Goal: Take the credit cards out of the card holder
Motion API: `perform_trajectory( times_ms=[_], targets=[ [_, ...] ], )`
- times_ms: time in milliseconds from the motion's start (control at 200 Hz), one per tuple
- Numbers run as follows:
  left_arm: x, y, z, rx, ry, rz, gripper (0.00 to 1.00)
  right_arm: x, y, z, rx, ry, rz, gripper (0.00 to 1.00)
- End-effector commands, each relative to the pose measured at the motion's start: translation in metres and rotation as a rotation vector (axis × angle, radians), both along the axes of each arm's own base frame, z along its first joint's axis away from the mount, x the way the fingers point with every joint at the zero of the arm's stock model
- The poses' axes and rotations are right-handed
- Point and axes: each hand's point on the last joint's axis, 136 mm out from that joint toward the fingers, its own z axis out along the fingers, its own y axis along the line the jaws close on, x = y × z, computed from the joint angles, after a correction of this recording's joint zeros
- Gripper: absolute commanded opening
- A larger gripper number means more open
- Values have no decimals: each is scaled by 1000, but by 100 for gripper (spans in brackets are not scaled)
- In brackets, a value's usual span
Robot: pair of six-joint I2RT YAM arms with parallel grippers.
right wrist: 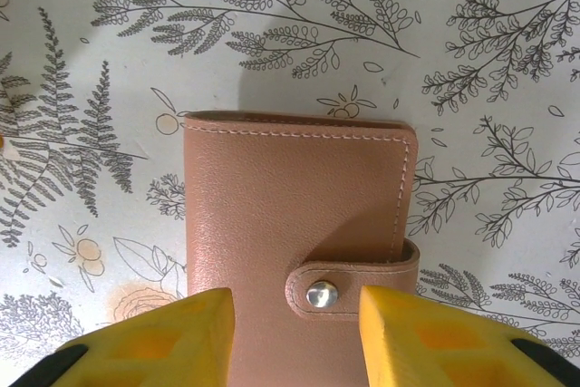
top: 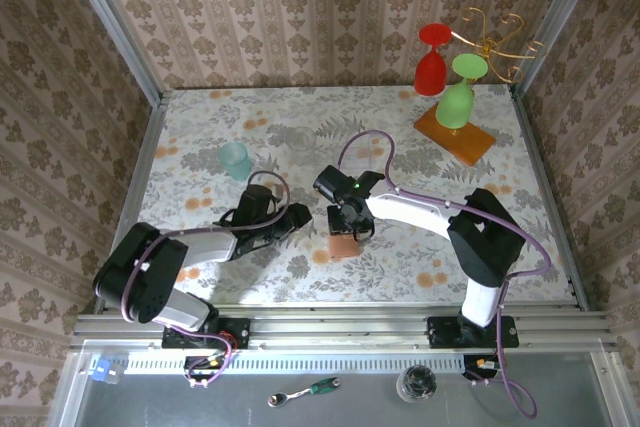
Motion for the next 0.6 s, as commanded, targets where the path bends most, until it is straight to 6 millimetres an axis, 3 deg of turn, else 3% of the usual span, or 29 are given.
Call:
perform_trajectory(
  times_ms=[0,145,595],
  targets=[
    [7,-14,15,-79,-46,14,51,-8,-7,-14,-30,51,11,42],
    [4,-20,10,-78,-27,1,48,-11,-9,-21,-44,70,10,41],
    [-1,-28,20,-85,-42,-26,42,-17,-12,-37,-55,106,8,36]
  ],
)
